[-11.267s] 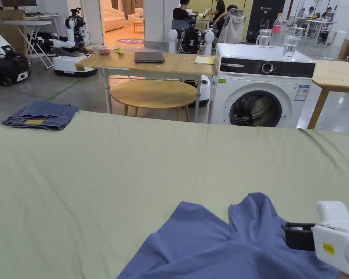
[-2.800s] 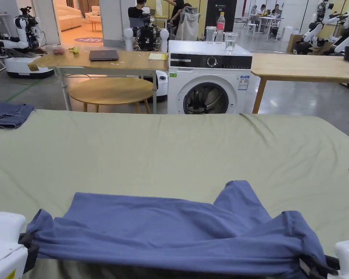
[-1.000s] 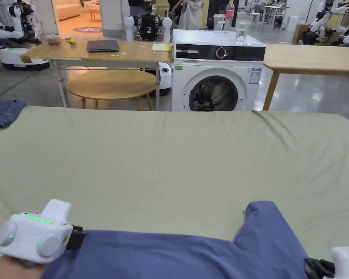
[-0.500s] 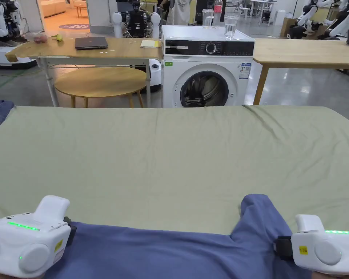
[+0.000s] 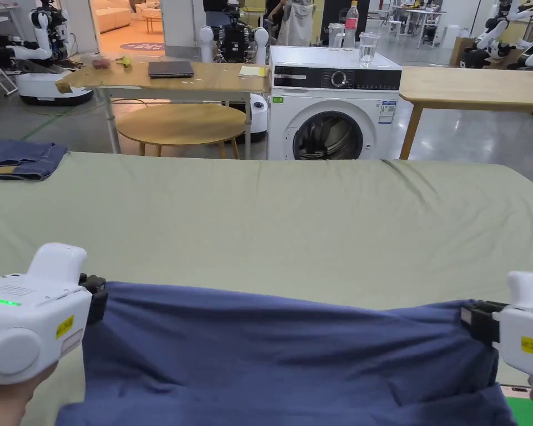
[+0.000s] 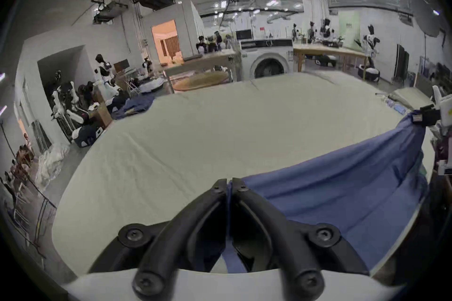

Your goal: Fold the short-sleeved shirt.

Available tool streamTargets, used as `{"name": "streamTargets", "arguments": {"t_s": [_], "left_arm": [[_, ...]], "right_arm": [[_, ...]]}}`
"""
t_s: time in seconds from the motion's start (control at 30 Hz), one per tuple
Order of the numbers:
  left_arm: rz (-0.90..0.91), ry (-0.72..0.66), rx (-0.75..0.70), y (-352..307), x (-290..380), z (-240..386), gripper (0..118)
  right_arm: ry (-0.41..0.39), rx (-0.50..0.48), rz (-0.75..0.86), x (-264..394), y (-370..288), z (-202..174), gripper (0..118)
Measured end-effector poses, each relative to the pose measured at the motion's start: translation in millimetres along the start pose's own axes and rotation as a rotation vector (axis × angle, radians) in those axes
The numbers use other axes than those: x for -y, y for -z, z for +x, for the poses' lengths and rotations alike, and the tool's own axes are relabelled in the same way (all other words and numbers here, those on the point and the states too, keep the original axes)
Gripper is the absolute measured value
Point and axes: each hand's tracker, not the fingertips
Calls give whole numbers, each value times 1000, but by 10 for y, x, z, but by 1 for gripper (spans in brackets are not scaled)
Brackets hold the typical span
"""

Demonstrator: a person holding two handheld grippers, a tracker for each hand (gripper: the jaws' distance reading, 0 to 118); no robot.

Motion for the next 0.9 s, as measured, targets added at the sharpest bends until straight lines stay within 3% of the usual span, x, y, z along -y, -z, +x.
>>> {"name": "streamTargets", "arguments": {"t_s": [0.17, 0.27, 0.37, 0.5, 0.53, 0.57, 0.6, 0.63, 0.67, 0.7, 0.8, 0.9], "left_arm": [[-15, -22, 12, -621, 542, -56, 0], [-130, -16, -1, -688, 1035, -27, 0], [-226, -39, -13, -528, 1572, -21, 0], [-228, -70, -53, -447, 1884, 66, 2], [-201, -85, -72, -504, 1834, 94, 26], [-170, -92, -76, -575, 1748, 134, 51], [-133, -94, -78, -644, 1645, 174, 78], [-83, -90, -82, -713, 1508, 237, 103], [-41, -80, -80, -754, 1387, 295, 109], [7, -64, -66, -791, 1225, 381, 109], [123, -27, -37, -839, 766, 659, 109], [221, -37, -12, -854, 436, 897, 103]], "right_arm": [[-87, -17, 37, 533, -650, -131, 0], [-141, 1, -16, 992, -760, -209, 0], [-139, 10, -109, 1458, -654, -256, 0], [-89, 30, -132, 1690, -564, -289, 0], [-85, 34, -128, 1662, -581, -293, 3], [-89, 37, -117, 1603, -623, -310, 14], [-100, 30, -92, 1535, -678, -355, 35], [-127, 32, -37, 1437, -752, -440, 73], [-140, 21, 4, 1348, -802, -517, 94], [-155, 6, 55, 1217, -860, -583, 100], [-172, -66, 257, 903, -978, -924, 100], [-148, -65, 410, 713, -997, -1144, 97]]}}
